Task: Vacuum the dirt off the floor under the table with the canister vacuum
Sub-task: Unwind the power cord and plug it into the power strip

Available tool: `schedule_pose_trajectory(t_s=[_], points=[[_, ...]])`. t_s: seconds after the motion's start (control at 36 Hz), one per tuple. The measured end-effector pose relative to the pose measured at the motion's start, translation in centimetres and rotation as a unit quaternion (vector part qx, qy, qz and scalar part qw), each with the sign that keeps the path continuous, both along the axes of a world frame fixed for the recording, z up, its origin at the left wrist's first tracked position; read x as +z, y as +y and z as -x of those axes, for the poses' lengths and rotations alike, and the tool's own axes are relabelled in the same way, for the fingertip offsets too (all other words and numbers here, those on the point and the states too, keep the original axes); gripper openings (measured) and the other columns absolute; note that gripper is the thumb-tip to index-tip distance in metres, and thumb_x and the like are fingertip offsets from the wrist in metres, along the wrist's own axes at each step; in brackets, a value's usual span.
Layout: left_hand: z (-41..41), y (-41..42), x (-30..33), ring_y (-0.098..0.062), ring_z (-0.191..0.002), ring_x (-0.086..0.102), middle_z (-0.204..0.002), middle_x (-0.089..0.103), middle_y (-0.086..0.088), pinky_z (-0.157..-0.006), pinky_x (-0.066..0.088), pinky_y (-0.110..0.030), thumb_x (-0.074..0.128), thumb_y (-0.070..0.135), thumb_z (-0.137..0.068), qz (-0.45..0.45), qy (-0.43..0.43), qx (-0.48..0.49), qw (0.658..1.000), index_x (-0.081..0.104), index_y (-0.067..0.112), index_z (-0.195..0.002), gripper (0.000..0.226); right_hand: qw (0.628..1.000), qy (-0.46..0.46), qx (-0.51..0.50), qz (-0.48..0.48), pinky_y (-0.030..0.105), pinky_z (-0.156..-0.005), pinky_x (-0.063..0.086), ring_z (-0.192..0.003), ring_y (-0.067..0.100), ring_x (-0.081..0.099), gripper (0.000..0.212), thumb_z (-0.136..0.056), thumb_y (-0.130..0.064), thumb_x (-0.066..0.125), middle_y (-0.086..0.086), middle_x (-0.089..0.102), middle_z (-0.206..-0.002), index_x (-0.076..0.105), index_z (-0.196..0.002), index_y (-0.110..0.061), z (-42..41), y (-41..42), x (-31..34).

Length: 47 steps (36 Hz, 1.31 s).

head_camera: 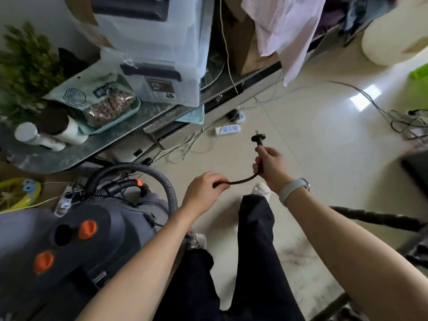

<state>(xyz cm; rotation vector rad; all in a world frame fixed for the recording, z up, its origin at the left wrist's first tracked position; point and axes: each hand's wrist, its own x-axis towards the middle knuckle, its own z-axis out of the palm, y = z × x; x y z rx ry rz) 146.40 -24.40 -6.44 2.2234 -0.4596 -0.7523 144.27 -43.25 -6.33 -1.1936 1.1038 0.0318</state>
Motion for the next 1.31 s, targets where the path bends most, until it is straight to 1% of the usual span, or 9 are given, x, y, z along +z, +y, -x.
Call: schedule_pose_trajectory(t_s=[0.19, 0.33, 0.47, 0.67, 0.81, 0.89, 0.97, 1.19, 1.31], points=[[-6.0, -7.0, -3.5, -0.016, -0.09, 0.06, -0.094, 0.069, 0.002, -0.081, 0.045, -0.029, 0.07, 0.024, -0.084, -0.047, 0.006, 0.054, 0.997, 0.074, 0.019, -0.092, 0.01, 0.991, 0.02, 0.132, 0.018, 0.025, -0.043, 0.044, -0.036, 0.013, 0.049, 0.01, -0.098, -0.014, 0.05, 0.006, 0.043, -0.061, 0.055, -0.099, -0.005, -7.1, -7.3, -3.9], [-9.1, -12.6, -6.2, -0.015, -0.088, 0.059, -0.09, 0.066, 0.006, -0.077, 0.043, -0.028, 0.068, 0.023, -0.085, -0.063, 0.028, 0.107, 0.992, 0.072, 0.02, -0.088, 0.006, 0.975, 0.04, 0.215, 0.042, 0.036, -0.064, 0.058, -0.037, 0.01, 0.055, 0.012, -0.099, -0.01, 0.047, 0.007, 0.046, -0.063, 0.056, -0.104, -0.004, -11.8, -12.9, -6.2], [-11.9, -16.2, -9.4, -0.011, -0.083, 0.057, -0.089, 0.065, 0.009, -0.075, 0.042, -0.025, 0.068, 0.026, -0.085, -0.061, 0.023, 0.172, 0.983, 0.071, 0.021, -0.088, 0.007, 0.951, 0.076, 0.285, 0.091, 0.02, -0.047, 0.054, -0.049, 0.017, 0.059, 0.016, -0.097, -0.008, 0.05, 0.009, 0.053, -0.063, 0.061, -0.089, 0.001, -15.9, -17.7, -9.9], [-13.8, -18.9, -20.2, -0.011, -0.087, 0.058, -0.096, 0.065, 0.008, -0.077, 0.047, -0.028, 0.06, 0.028, -0.091, -0.076, 0.027, 0.143, 0.986, 0.068, 0.019, -0.098, 0.014, 0.915, 0.071, 0.356, 0.174, 0.03, -0.061, 0.053, -0.047, 0.013, 0.057, 0.018, -0.094, -0.007, 0.05, 0.007, 0.05, -0.059, 0.066, -0.099, 0.0, -21.0, -20.1, -21.0], [-15.4, -20.8, -33.4, -0.015, -0.09, 0.061, -0.099, 0.067, 0.004, -0.076, 0.046, -0.028, 0.056, 0.026, -0.092, -0.089, 0.038, 0.16, 0.982, 0.068, 0.018, -0.101, 0.017, 0.84, 0.034, 0.466, 0.276, 0.02, -0.049, 0.04, -0.061, 0.021, 0.063, 0.028, -0.095, -0.012, 0.048, -0.005, 0.053, -0.058, 0.069, -0.108, -0.025, -24.5, -21.5, -33.1], [-16.4, -22.2, -41.4, -0.016, -0.091, 0.06, -0.099, 0.066, 0.003, -0.077, 0.046, -0.028, 0.054, 0.025, -0.092, -0.089, 0.034, 0.162, 0.982, 0.067, 0.018, -0.102, 0.018, 0.787, 0.003, 0.519, 0.334, 0.015, -0.048, 0.034, -0.051, 0.006, 0.045, 0.033, -0.093, -0.01, 0.05, -0.016, 0.045, -0.058, 0.067, -0.101, -0.037, -26.5, -22.7, -41.1], [-17.7, -23.6, -48.9, -0.016, -0.095, 0.06, -0.102, 0.066, 0.002, -0.079, 0.045, -0.027, 0.055, 0.024, -0.092, -0.095, 0.022, 0.148, 0.984, 0.067, 0.017, -0.105, 0.018, 0.757, -0.004, 0.544, 0.362, 0.011, -0.048, 0.034, -0.058, 0.012, 0.045, 0.029, -0.093, -0.009, 0.051, -0.006, 0.057, -0.074, 0.074, -0.102, -0.024, -28.1, -24.1, -48.3], [-20.1, -26.3, -62.1, -0.017, -0.121, 0.047, -0.129, 0.052, 0.002, -0.095, 0.036, -0.032, 0.055, 0.041, -0.091, -0.156, -0.101, 0.106, 0.977, 0.051, 0.022, -0.132, 0.045, 0.624, 0.001, 0.63, 0.462, 0.035, -0.075, 0.05, -0.092, 0.03, 0.062, 0.024, -0.094, -0.033, 0.051, 0.002, 0.071, -0.107, 0.071, -0.107, -0.037, -31.3, -26.4, -60.7], [-21.4, -25.3, -64.5, -0.022, -0.141, 0.027, -0.153, 0.029, -0.003, -0.104, 0.032, -0.04, 0.052, 0.041, -0.09, -0.206, -0.167, 0.107, 0.958, 0.035, 0.017, -0.145, 0.063, 0.607, -0.007, 0.646, 0.463, 0.037, -0.072, 0.049, -0.089, 0.032, 0.06, 0.022, -0.094, -0.032, 0.053, 0.007, 0.07, -0.101, 0.072, -0.105, -0.029, -31.7, -26.5, -62.3]])
